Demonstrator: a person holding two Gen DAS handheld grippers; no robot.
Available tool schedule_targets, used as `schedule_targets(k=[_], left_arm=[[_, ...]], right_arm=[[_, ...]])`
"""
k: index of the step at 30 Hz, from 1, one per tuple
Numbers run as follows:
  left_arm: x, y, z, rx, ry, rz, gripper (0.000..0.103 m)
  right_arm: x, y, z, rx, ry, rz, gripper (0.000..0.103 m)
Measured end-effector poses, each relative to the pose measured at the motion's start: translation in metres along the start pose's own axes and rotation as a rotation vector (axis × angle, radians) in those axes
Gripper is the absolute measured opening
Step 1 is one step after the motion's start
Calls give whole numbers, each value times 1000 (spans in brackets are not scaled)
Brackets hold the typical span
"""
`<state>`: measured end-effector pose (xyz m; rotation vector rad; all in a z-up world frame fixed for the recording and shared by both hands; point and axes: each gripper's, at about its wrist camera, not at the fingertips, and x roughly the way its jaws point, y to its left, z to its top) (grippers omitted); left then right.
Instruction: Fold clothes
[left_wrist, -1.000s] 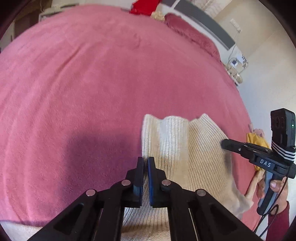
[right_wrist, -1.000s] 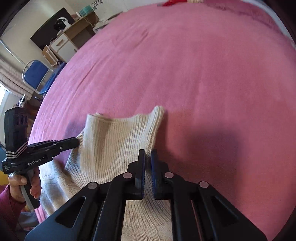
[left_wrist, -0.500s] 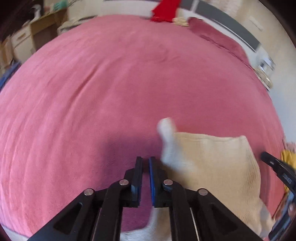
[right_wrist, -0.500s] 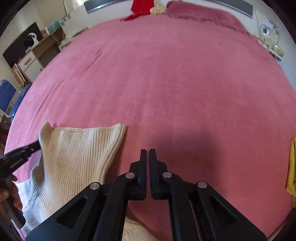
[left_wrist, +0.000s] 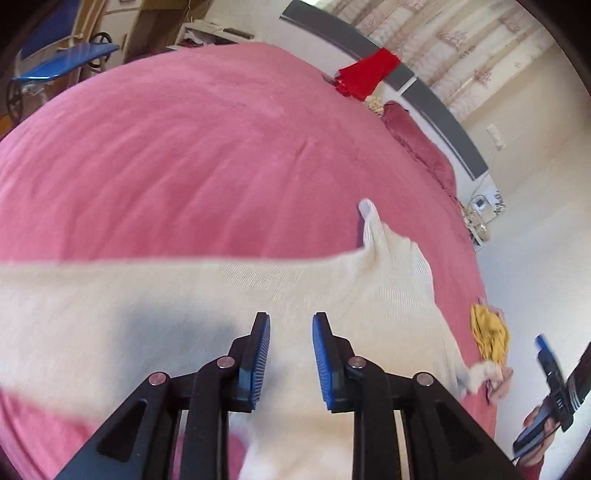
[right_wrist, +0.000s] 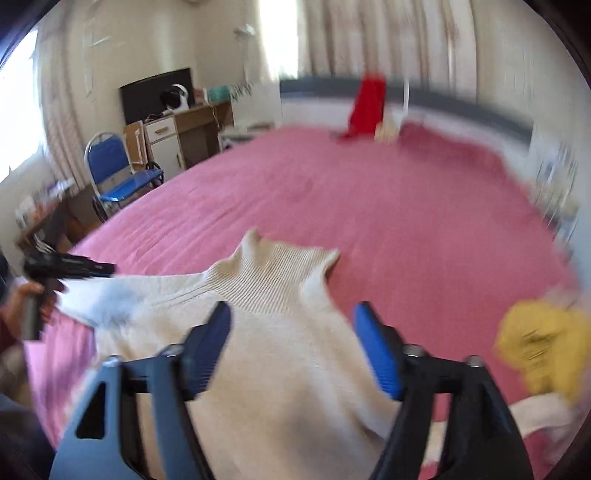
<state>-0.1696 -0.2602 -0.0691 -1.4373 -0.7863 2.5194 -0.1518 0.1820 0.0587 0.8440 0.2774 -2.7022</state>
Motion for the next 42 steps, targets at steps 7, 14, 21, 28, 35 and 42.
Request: schedule_targets(k=[7, 14, 21, 28, 35, 42], left_arm=[[-68, 56, -143, -110, 109, 39, 26], [-62, 58, -223, -146, 219, -19, 27], [-50, 65, -282, -207, 303, -59, 27], [-48, 64, -285, -251, 318, -72, 27], [-50, 61, -284, -209, 324, -41, 27], [-45, 59, -278, -218, 323, -66, 27]], right_arm=[[-88, 72, -67, 17, 134, -33, 103], [-118, 74, -163, 302, 372, 218, 103], [-163, 1, -240, 746, 453, 287, 103], [-152, -21, -285, 776, 525, 169, 78], [-120, -18, -294, 769, 640, 179, 74], [-105, -15, -305, 827, 625, 217, 61]])
